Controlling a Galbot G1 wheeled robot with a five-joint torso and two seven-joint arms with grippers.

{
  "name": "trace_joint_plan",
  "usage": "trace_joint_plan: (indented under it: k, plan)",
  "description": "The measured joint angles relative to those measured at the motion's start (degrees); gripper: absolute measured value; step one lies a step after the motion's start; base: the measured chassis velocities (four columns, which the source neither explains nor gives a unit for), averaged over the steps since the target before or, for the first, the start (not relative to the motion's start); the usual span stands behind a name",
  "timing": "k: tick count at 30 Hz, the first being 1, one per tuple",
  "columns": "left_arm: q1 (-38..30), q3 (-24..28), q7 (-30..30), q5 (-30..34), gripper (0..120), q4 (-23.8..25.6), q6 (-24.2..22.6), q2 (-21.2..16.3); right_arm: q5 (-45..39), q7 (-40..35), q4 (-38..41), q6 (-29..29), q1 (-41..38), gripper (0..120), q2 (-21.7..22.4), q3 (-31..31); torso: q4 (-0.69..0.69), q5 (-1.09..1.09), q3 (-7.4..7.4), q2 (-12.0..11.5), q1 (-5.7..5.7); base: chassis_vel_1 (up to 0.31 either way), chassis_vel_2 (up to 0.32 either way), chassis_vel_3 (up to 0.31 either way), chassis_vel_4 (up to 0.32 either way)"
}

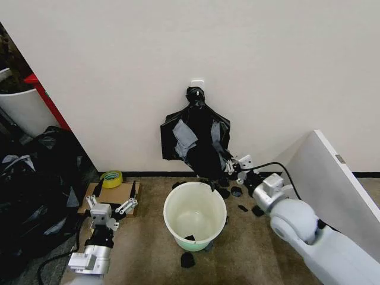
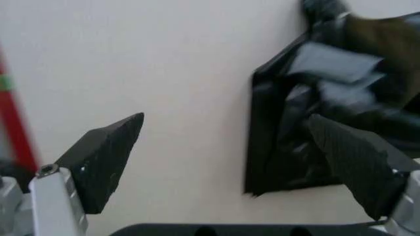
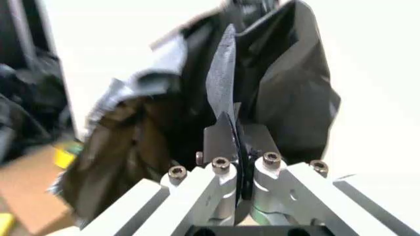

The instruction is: Place the garbage bag over the trash bin.

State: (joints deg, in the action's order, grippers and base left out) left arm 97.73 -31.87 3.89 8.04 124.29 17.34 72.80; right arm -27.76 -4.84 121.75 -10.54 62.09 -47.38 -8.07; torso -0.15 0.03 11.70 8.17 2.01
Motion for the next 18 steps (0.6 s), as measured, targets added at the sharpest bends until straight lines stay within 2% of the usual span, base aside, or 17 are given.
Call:
trace_joint_plan:
  k: [2,4,5,8,10,11,15,18]
  plan:
    - [-2.6,2.2,-0.8,4.7,99,1.2,-1.3,-5.1,-1.5,1.7,4.5,3.1,4.2,0,1.6,-3.0,-0.01,0.0,-0.01,0.0,0.0,0.0,0.0,0.0,0.0]
    - [-5.1,3.7,-1.3,9.7,99,2.8,-3.3,-10.1,-2.7,3.0,7.0,6.0,5.6,0,2.4,-3.5,-0.05,-0.02,-0.01,0.0,0.0,0.0,0.0,0.0,0.0]
    - [-5.7,3.9,-1.4,11.5,99,3.6,-4.1,-11.3,-2.6,3.9,6.9,7.0,5.1,0,2.4,-2.9,0.0,0.01,-0.01,0.0,0.0,0.0,0.0,0.0,0.0]
    - [-8.1,5.0,-1.5,15.4,99,4.3,-5.7,-13.8,-2.0,5.0,6.5,8.1,4.8,0,2.4,-2.2,0.04,0.0,-0.01,0.0,0.0,0.0,0.0,0.0,0.0]
    - [-11.4,6.3,-1.6,19.1,99,4.4,-7.5,-15.9,-1.4,5.5,6.0,8.6,4.5,0,2.3,-1.5,-0.01,-0.02,0.0,0.0,0.0,0.0,0.0,0.0,0.0]
    - [-12.7,6.8,-1.6,20.2,99,4.1,-8.1,-16.7,-1.2,5.6,5.8,8.7,4.3,0,2.2,-1.3,0.0,0.01,0.0,0.0,0.0,0.0,0.0,0.0,0.0]
    - [-19.6,10.9,-0.9,24.9,99,0.7,-10.7,-19.8,-1.0,5.5,6.1,8.7,4.5,0,2.2,-1.6,0.0,0.0,0.0,0.0,0.0,0.0,0.0,0.0,0.0]
    - [-23.0,13.3,-0.4,26.2,99,-1.9,-11.3,-20.5,-1.1,5.3,6.3,8.7,4.3,0,2.4,-1.8,-0.01,-0.02,0.0,0.0,0.0,0.0,0.0,0.0,0.0]
